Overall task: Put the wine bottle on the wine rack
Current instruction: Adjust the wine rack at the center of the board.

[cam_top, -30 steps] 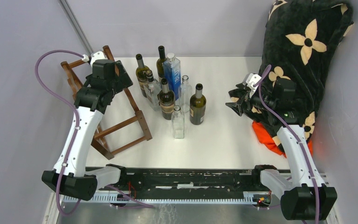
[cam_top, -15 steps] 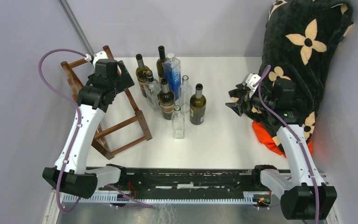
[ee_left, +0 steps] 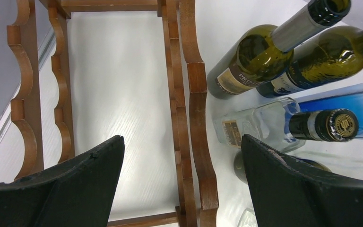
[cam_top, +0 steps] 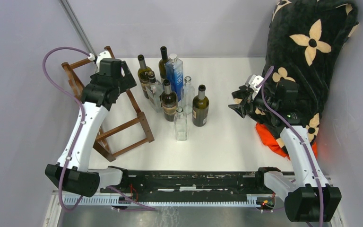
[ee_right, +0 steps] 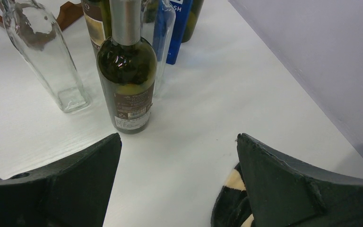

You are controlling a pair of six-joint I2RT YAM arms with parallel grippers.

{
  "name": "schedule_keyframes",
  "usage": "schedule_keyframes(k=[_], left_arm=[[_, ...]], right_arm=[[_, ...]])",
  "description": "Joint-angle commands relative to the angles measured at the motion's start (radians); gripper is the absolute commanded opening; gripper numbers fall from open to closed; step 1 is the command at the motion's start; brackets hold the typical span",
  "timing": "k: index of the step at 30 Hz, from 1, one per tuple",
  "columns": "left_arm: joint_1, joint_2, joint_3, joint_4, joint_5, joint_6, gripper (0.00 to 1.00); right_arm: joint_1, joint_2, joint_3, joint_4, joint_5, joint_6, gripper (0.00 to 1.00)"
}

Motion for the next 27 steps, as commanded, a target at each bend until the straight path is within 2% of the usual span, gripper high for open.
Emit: schedule_keyframes(k=[1,5,11,15,17,21,27], left_arm=[[-0.004,0.041,0.029,0.012,-0.058,0.044,0.97],[-0.004,0.104,0.028,0.034,-0.063,0.051,0.96],[-0.004,0.166,0.008,0.094,-0.008,0.068,0.7],[-0.002,0.187,-0.009,0.104,-0.004,0.094,0.46],[-0.002,0.178,-0.018,0.113,-0.006,0.11,0.37],[0.002,0.155,-0.024,0.125,-0.003,0.138,0.29],[0.013,0.132,-0.022,0.142,0.038,0.217,0.22]], right_arm=[[0.003,-0.002,-0.004,0.049,0.001,0.001,0.98],[0.003,-0.002,-0.007,0.054,0.0,0.002,0.98],[0.004,-0.004,-0.001,0.046,0.006,-0.007,0.98],[0.003,-0.006,0.002,0.04,0.007,-0.011,0.98],[0.002,-0.004,0.004,0.037,0.006,-0.015,0.98],[0.003,0.0,0.004,0.042,0.006,-0.015,0.98],[0.003,0.002,0.002,0.044,0.004,-0.012,0.98]])
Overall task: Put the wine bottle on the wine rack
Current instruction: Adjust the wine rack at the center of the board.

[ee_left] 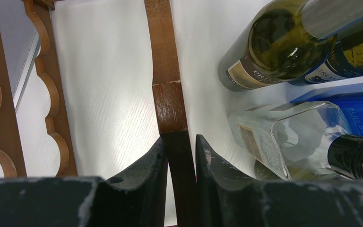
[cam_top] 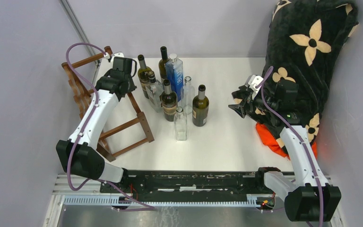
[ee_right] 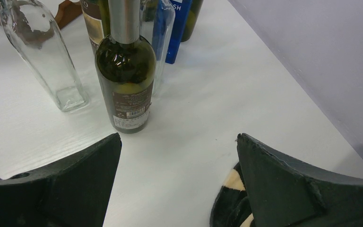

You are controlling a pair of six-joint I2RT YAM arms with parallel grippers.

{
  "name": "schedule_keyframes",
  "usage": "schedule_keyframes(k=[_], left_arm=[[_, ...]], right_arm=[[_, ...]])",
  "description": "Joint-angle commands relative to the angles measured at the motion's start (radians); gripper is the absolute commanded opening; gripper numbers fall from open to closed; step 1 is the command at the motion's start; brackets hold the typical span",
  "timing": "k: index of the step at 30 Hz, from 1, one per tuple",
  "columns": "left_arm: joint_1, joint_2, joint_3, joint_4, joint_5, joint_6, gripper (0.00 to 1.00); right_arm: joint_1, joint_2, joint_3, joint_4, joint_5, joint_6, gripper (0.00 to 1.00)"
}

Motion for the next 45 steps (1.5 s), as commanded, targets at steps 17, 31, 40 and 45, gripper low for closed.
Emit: schedule_keyframes(k=[17,31,40,45], left_arm=[[0.077,-0.043,0.039,0.118,0.356,0.419,0.05],[0.143,-0.003,0.058,0.134,0.487,0.669,0.02],[0.204,0.026,0.086,0.134,0.622,0.785,0.02],[0.215,0.022,0.074,0.13,0.614,0.865,0.02]], right_arm=[[0.003,-0.006,0.003,0.022,0.014,-0.021,0.98],[0.003,-0.006,0.005,0.017,0.015,-0.022,0.98],[0.004,-0.001,0.013,0.019,0.012,-0.02,0.98],[0.003,0.002,0.018,0.017,0.01,-0.021,0.98]])
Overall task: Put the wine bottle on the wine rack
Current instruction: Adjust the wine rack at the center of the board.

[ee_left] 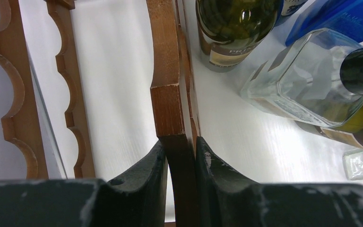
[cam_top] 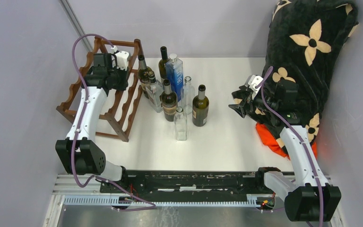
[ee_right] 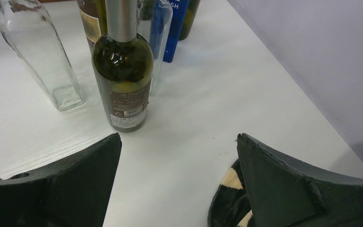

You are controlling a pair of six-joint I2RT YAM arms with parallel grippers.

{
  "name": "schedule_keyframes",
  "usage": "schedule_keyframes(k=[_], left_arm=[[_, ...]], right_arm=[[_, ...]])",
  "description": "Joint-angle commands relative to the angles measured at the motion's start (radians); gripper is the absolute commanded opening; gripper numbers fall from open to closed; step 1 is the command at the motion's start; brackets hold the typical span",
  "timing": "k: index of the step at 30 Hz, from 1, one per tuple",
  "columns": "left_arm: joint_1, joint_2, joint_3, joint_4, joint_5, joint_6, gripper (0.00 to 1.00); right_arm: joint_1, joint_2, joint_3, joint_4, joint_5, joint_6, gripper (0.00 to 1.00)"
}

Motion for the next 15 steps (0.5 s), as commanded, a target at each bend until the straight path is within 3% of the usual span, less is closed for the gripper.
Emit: schedule_keyframes(k=[1,5,15], left_arm=[[0.005,-0.008,0.041,0.079,0.032,0.192,0.02],[0.006,-0.012,0.034,0.07,0.004,0.213,0.03],[0.033,-0.108,0.0,0.179,-0.057,0.037,0.64]], right_arm=[[0.004,0.002,0.02,0.019,0.0,-0.012,0.98],[0.003,0.002,0.022,0.019,-0.004,-0.011,0.98],[0.003,0.0,0.036,0.008,-0.01,-0.009,0.98]])
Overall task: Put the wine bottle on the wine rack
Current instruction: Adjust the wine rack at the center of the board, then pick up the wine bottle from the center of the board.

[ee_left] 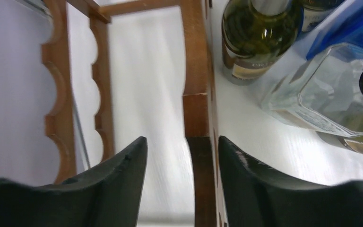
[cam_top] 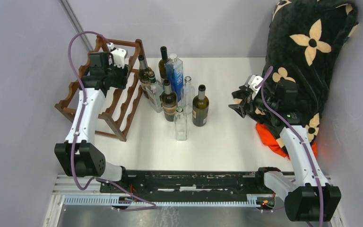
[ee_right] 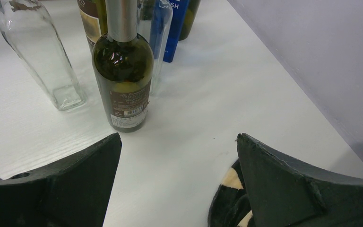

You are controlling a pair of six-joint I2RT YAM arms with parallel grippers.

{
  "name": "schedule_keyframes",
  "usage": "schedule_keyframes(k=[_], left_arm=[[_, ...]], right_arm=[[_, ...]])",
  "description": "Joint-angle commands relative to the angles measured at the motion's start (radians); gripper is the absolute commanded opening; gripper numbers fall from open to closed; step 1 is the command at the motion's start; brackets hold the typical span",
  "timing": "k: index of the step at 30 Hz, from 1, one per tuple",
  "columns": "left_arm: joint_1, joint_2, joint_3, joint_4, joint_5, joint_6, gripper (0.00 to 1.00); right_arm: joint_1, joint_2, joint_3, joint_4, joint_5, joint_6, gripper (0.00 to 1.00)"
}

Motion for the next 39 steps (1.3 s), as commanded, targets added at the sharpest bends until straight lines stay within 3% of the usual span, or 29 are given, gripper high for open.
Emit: schedule_keyframes(k=[1,8,17,22,25,30,36,39], left_arm=[[0.01,-0.116,0.0,0.15,-0.038,-0.055,0.71],[0.01,-0.271,0.012,0.17,-0.056,-0.215,1.0],[0.01,-0.46,-0.141,0.218,0.206,-0.673,1.0],[0.008,-0.503,-0.202,0.236,0.405,-0.772,0.97],[-0.004,-0.53,-0.212,0.252,0.433,-0.782,0.96],[-0.148,-0.546,-0.227,0.228,0.376,-0.709,0.93],[-0.469,-0.532,-0.243,0.177,0.143,-0.589,0.92],[-0.568,-0.532,-0.262,0.178,0.086,-0.569,0.92]], right_arm=[[0.003,-0.001,0.037,0.007,-0.01,-0.009,0.98],[0.03,-0.004,0.052,-0.016,-0.014,-0.028,0.98],[0.031,-0.017,0.058,-0.08,-0.083,-0.066,0.98],[0.031,-0.024,0.051,-0.117,-0.121,-0.115,0.98],[0.031,-0.033,0.032,-0.112,-0.129,-0.119,0.98],[0.03,-0.032,0.026,-0.111,-0.152,-0.123,0.98],[0.031,-0.027,0.029,-0.127,-0.153,-0.139,0.98],[0.031,-0.027,0.034,-0.148,-0.157,-0.162,0.98]])
